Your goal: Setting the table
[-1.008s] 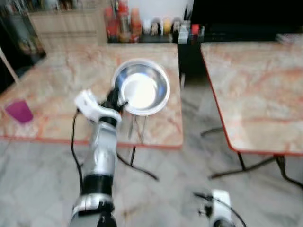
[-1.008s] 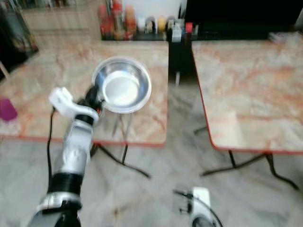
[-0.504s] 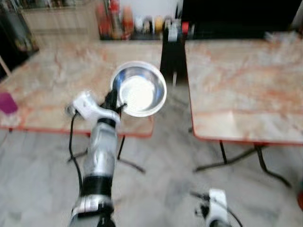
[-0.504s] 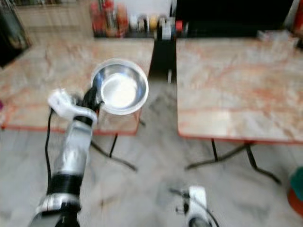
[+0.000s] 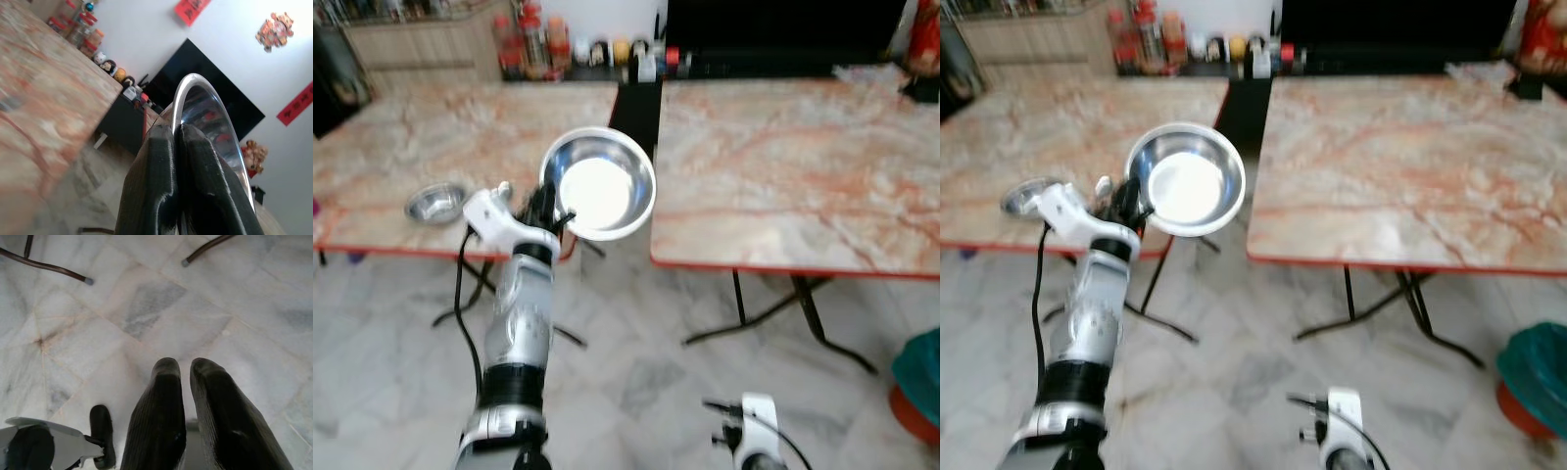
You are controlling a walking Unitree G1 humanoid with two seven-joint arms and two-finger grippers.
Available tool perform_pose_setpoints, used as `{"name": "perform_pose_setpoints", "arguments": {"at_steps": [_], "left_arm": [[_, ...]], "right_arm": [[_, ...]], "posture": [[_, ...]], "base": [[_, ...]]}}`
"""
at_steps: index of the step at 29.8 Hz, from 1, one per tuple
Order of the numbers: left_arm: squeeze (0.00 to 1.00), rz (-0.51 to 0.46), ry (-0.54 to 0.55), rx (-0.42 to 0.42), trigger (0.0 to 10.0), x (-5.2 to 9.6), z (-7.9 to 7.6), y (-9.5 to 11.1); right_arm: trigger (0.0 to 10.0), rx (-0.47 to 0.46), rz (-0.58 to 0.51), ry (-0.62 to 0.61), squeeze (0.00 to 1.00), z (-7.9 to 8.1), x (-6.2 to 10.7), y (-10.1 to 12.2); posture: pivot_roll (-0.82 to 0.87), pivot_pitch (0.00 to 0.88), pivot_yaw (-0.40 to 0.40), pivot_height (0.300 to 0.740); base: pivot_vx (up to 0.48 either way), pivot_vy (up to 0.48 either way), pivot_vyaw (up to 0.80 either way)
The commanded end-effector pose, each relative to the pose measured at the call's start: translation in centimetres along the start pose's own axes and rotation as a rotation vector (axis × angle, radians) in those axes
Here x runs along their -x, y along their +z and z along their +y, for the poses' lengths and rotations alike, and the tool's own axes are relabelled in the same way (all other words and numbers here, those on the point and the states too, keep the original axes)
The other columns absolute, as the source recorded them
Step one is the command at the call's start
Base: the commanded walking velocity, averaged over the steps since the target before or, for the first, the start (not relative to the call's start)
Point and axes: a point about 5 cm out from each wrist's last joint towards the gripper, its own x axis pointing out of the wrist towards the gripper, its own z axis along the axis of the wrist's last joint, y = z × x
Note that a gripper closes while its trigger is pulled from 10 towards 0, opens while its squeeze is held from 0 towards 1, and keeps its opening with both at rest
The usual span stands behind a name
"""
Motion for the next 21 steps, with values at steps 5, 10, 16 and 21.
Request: {"name": "perform_pose_setpoints", "arguments": {"at_steps": [5,10,16,21], "left_arm": [[0.00,-0.001,-0.031,0.013,10.0,-0.07,-1.01,-0.06],[0.00,0.000,-0.032,0.010,10.0,-0.07,-1.02,0.00],[0.00,0.014,-0.052,-0.021,10.0,-0.07,-1.31,-0.10],[0.00,0.029,-0.049,-0.012,10.0,0.03,-1.46,-0.52]], "right_arm": [[10.0,0.000,0.008,-0.015,0.00,-0.54,0.14,-0.30],[10.0,-0.002,0.004,-0.012,0.00,-0.42,0.12,-0.23],[10.0,-0.003,0.003,-0.013,0.00,-0.42,0.12,-0.23],[10.0,-0.001,0.004,-0.015,0.00,-0.43,0.12,-0.25]], "posture": [[-0.03,0.007,0.058,0.714],[-0.03,0.007,0.059,0.714],[-0.03,0.005,0.059,0.714],[-0.03,0.006,0.058,0.714]], "base": [[0.000,-0.335,0.00],[0.000,-0.333,0.00],[0.000,-0.218,0.00],[0.000,0.000,0.00]]}}
